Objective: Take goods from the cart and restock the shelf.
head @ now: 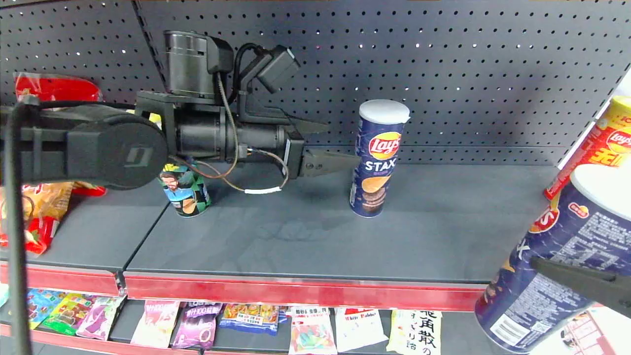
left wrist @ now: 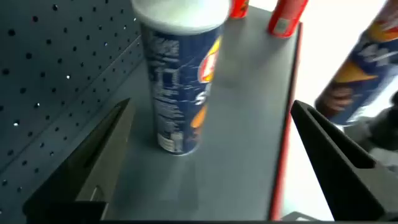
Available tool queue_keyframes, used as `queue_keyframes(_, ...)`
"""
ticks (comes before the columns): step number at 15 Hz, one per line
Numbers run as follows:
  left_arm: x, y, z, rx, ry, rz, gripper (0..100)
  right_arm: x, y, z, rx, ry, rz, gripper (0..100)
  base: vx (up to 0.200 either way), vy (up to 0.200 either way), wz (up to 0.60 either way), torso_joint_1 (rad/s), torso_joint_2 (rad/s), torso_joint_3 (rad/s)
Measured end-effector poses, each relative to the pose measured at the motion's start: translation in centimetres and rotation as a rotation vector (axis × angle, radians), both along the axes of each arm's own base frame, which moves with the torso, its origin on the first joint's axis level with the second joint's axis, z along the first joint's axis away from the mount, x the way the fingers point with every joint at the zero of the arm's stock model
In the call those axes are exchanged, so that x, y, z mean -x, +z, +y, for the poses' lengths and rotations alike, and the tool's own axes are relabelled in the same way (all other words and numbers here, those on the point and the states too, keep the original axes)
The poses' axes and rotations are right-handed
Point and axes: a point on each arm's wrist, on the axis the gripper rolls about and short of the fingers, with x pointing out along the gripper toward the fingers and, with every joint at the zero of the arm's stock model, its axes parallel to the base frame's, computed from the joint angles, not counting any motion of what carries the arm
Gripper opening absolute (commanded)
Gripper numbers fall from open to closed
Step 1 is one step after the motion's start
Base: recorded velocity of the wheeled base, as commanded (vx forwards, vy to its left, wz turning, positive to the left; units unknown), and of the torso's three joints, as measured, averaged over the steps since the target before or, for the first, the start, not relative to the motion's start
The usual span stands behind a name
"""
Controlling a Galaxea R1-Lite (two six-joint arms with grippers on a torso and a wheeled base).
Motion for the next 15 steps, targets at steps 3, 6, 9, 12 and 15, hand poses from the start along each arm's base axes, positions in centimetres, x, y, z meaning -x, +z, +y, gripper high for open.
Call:
queue_keyframes(3,-1.1,-0.9,-1.3,-0.011,-0.005,0.002,100,0.1,0.5,0.0,-0.008,0.006,-0.018,0,0.000,0.000,0.00,0.000,0.00,0.000)
queue_keyframes(6,-2.1,-1.2,-2.1,-0.011,0.004,-0.004,100,0.5,1.6,0.0,-0.026,0.021,-0.058,0,0.000,0.000,0.00,0.000,0.00,0.000)
queue_keyframes(9,-2.9,-1.6,-2.7,-0.013,0.010,-0.004,100,0.7,2.5,-0.1,-0.039,0.024,-0.090,0,0.000,0.000,0.00,0.000,0.00,0.000)
queue_keyframes(12,-3.5,-1.9,-3.1,-0.014,0.012,-0.006,100,0.7,2.5,-0.1,-0.039,0.023,-0.089,0,0.000,0.000,0.00,0.000,0.00,0.000)
queue_keyframes(15,-4.0,-1.9,-4.0,-0.007,0.003,-0.018,100,0.7,2.2,-0.1,-0.034,0.017,-0.078,0,0.000,0.000,0.00,0.000,0.00,0.000)
